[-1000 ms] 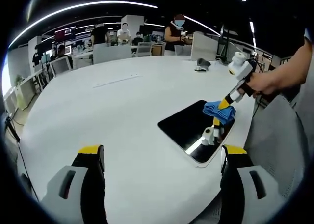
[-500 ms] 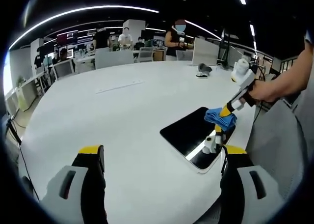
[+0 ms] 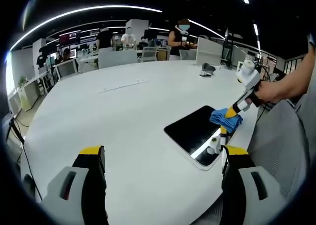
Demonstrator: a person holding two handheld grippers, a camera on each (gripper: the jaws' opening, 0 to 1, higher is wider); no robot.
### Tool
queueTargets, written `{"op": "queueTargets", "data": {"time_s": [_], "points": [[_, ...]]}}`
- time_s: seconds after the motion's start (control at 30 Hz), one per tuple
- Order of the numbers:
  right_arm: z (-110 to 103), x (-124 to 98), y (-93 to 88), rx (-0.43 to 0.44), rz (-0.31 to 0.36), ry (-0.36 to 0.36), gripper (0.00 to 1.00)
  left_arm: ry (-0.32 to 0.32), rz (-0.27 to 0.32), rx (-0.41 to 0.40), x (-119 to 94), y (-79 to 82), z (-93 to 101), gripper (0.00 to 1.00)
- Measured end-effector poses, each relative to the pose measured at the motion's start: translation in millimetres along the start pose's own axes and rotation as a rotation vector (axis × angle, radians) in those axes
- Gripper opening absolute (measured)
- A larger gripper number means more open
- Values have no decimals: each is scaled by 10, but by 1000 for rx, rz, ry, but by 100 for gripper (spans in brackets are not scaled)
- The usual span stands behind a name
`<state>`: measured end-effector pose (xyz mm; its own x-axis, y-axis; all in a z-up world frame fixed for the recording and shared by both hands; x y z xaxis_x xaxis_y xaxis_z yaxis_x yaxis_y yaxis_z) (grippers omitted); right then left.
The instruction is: Wipe the mirror surface with the cleaning cloth until all visible marks leave the cleaned area.
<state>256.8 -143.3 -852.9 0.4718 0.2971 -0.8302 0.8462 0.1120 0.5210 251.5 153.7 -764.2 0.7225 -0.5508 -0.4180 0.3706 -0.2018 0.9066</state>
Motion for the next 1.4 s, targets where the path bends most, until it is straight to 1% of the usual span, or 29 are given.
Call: {"op": "queueTargets", "data": {"time_s": [0.17,0.3,0.43,0.8,0.9,1.03,1.17,1.23,1.27,1.3,1.33,1.37,1.4], "points": [[-31,-30,-92,13,0,12,0,2,0,-4,11,-20,18,97],[-62,-58,-128,21,-2,19,0,-3,-6,2,28,-28,54,97],[-80,-77,-161,28,-5,19,0,-6,3,-3,28,-5,80,97],[-123,-128,-260,45,-17,29,0,-3,-5,-5,-13,-54,83,98],[-122,-125,-262,48,-16,28,0,-5,-9,1,-3,-68,70,98],[-122,-130,-259,49,-20,26,0,-14,2,14,4,-15,94,98],[-114,-127,-260,55,-27,31,0,-8,8,3,-7,-22,89,98],[-132,-134,-263,32,-24,23,0,-6,10,0,-20,-40,92,98],[-132,-137,-261,1,-27,8,0,-6,12,-4,-37,-45,95,98],[-138,-139,-257,-56,-32,-8,0,-5,12,-6,-42,-55,95,98],[-141,-131,-261,-77,-35,-19,0,-4,11,-7,-47,-74,95,98],[-159,-125,-262,-65,-33,-21,0,-3,9,-8,-49,-84,96,97],[-148,-116,-261,-31,-26,-28,0,-2,8,-11,-54,-91,98,97]]}}
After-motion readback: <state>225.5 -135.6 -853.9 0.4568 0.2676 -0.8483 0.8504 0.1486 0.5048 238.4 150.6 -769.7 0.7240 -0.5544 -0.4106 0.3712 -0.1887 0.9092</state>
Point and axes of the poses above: the point that each gripper's makers call its tool centre point, and the gripper's own axes: x roughly forward along the fingers, z roughly to its right, y roughly out of its top, the point moved 2 cm from there along -x, roughly backward along the fingers, and after that the axes turned 4 degrees about z, right-handed, at the moved point
